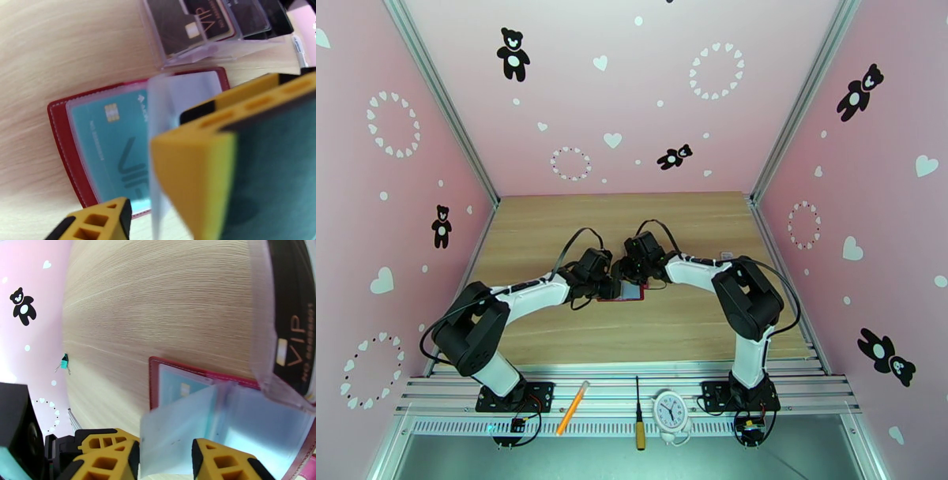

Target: Put the credit cards into the card holder

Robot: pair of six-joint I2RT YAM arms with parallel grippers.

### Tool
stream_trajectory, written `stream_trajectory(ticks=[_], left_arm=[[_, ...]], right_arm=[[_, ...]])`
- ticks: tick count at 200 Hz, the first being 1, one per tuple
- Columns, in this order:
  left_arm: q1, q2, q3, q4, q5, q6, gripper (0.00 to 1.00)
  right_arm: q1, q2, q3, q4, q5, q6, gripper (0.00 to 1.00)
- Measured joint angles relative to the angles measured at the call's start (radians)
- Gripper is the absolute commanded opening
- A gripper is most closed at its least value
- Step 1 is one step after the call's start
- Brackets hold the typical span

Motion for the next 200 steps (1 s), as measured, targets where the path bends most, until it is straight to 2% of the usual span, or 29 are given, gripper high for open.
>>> stream_trajectory(ticks=[39,96,137,200], left_arm=[[0.015,-0.048,0.002,-0.061,-0.061,0.004,0.47],[0.111,-0.09,-0.068,-0.06,-0.104,0.008,0.46],[0.113,-0.03,-0.071,-0.026,-0.103,0.011,0.45],[0.115,0.001,-0.071,0.002,-0.096,0.011,0.45]], right_arm=[[0.008,0.019,0.019,0.029,-0.019,0.021,0.41],[0.02,0.074,0.027,0.063,-0.041,0.044,0.38],[0.024,0.092,0.027,0.082,-0.051,0.047,0.3],[0.027,0.132,0.027,0.096,-0.059,0.045,0.32]])
